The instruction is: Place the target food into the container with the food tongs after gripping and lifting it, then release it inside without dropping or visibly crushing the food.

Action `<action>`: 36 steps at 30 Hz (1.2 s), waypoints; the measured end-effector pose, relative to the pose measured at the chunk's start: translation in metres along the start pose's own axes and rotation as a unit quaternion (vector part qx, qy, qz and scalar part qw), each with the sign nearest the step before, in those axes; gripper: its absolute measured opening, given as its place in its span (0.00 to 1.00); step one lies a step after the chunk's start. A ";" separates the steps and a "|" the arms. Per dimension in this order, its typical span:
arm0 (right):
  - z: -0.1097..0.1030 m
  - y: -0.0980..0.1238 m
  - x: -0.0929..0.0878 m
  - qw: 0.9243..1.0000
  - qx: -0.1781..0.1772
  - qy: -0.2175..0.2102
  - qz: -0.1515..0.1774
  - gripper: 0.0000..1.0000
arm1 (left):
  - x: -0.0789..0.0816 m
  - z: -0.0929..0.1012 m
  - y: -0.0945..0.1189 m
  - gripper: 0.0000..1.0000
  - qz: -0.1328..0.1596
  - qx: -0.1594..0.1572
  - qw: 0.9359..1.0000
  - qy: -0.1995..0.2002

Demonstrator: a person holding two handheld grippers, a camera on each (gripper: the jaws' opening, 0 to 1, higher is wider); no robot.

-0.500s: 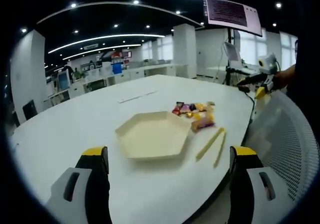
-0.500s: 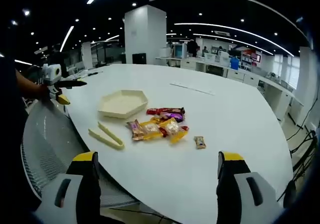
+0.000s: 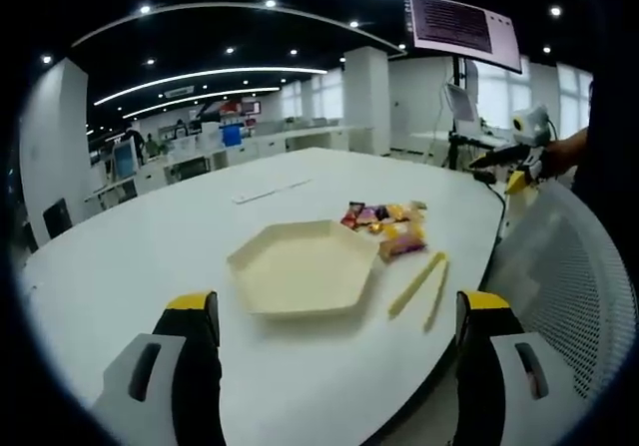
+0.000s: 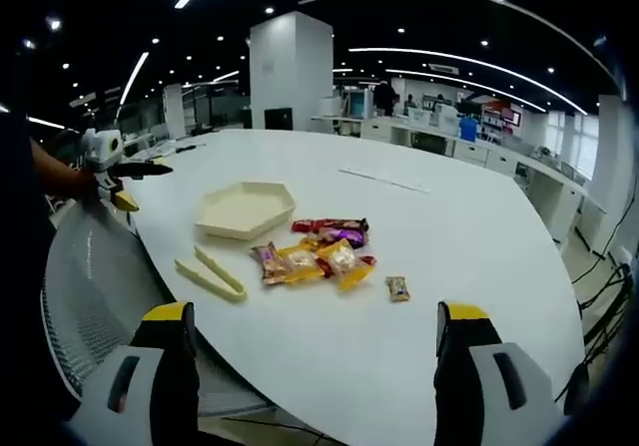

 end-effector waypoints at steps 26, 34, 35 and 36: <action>-0.010 -0.001 -0.001 0.998 0.024 0.052 -0.001 1.00 | -0.002 0.002 -0.002 0.94 -0.004 -0.009 1.000 0.008; -0.015 -0.001 0.000 0.997 0.043 0.056 -0.004 0.98 | -0.001 0.008 -0.004 0.94 -0.009 -0.028 1.000 0.000; -0.017 -0.001 0.000 0.997 0.047 0.064 -0.010 0.97 | -0.003 0.010 -0.005 0.94 -0.015 -0.038 0.999 0.002; -0.017 -0.001 0.001 0.996 0.047 0.071 -0.011 0.96 | -0.005 0.013 -0.006 0.94 -0.025 -0.049 0.998 0.000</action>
Point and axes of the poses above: the point that each gripper's makers call its tool centre point, and the gripper's own axes: y roughly backward along the fingers, z roughly to its right, x roughly out of its top, the point moved 3 cm from there along y, roughly backward along the fingers, and after that the axes turned 10 degrees about -x, right-handed, at the moved point
